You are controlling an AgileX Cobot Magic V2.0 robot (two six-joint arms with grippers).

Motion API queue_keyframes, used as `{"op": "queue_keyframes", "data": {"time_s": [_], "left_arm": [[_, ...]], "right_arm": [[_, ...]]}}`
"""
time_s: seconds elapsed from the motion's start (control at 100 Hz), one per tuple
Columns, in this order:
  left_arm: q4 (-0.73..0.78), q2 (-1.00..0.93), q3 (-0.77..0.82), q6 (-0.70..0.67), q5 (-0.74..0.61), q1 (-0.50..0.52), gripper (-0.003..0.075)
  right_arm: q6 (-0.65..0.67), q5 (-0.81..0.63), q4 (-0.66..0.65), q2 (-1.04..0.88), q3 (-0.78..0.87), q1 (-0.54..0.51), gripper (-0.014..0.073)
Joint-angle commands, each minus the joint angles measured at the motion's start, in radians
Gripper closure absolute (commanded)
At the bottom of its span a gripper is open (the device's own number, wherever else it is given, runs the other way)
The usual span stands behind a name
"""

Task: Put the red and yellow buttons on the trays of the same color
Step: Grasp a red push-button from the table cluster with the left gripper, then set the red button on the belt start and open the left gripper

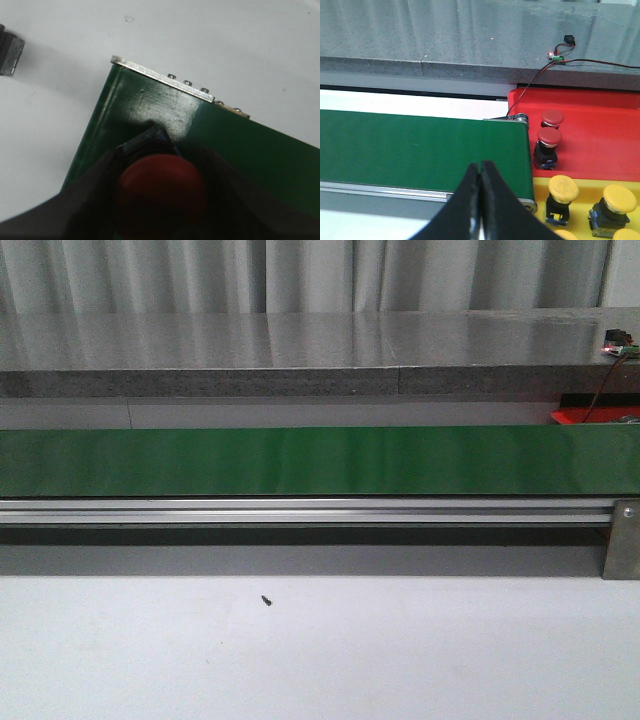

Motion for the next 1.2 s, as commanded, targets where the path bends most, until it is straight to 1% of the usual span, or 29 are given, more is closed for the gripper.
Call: {"op": "queue_keyframes", "data": {"time_s": [0.0,0.2,0.27,0.34,0.44,0.49,0.52,0.63,0.68,0.77,0.87,0.99,1.09,1.19], "left_arm": [[-0.010,-0.065,-0.015,0.006,-0.019,-0.006,0.0477],[-0.008,-0.065,0.003,0.008,-0.012,-0.006,0.0475],[-0.008,-0.065,0.003,0.018,-0.012,-0.006,0.0451],[-0.019,-0.065,0.003,0.044,-0.012,-0.006,0.0379],[-0.032,-0.065,0.003,0.044,-0.012,-0.006,0.0230],[-0.040,-0.065,0.002,0.044,-0.012,-0.006,0.0180],[-0.047,-0.068,0.000,0.044,-0.012,-0.006,0.0165],[-0.066,-0.082,-0.018,0.059,-0.015,-0.006,0.0164],[-0.073,-0.102,-0.022,0.064,-0.036,-0.006,0.0164],[-0.069,-0.153,-0.022,0.064,-0.116,-0.006,0.0164],[-0.019,-0.196,-0.022,0.053,-0.207,0.009,0.0164],[0.051,-0.204,-0.024,-0.010,-0.226,0.057,0.0164],[0.051,-0.180,-0.024,-0.048,-0.215,0.112,0.0164],[0.051,-0.145,-0.024,-0.050,-0.215,0.161,0.0164]], "right_arm": [[-0.010,-0.078,0.006,0.003,-0.025,0.002,0.0660],[-0.010,-0.078,0.006,0.003,-0.025,0.002,0.0660],[-0.010,-0.078,0.006,0.003,-0.025,0.002,0.0660],[-0.010,-0.078,0.006,0.003,-0.025,0.002,0.0660],[-0.010,-0.078,0.006,0.003,-0.025,0.002,0.0660],[-0.010,-0.078,0.006,0.003,-0.025,0.002,0.0660],[-0.010,-0.078,0.006,0.003,-0.025,0.002,0.0660],[-0.010,-0.078,0.006,0.003,-0.025,0.002,0.0660],[-0.010,-0.078,0.006,0.003,-0.025,0.002,0.0660],[-0.010,-0.078,0.006,0.003,-0.025,0.002,0.0660],[-0.010,-0.078,0.006,0.003,-0.025,0.002,0.0660],[-0.010,-0.078,0.006,0.003,-0.025,0.002,0.0660],[-0.010,-0.078,0.006,0.003,-0.025,0.002,0.0660],[-0.010,-0.078,0.006,0.003,-0.025,0.002,0.0660]]}}
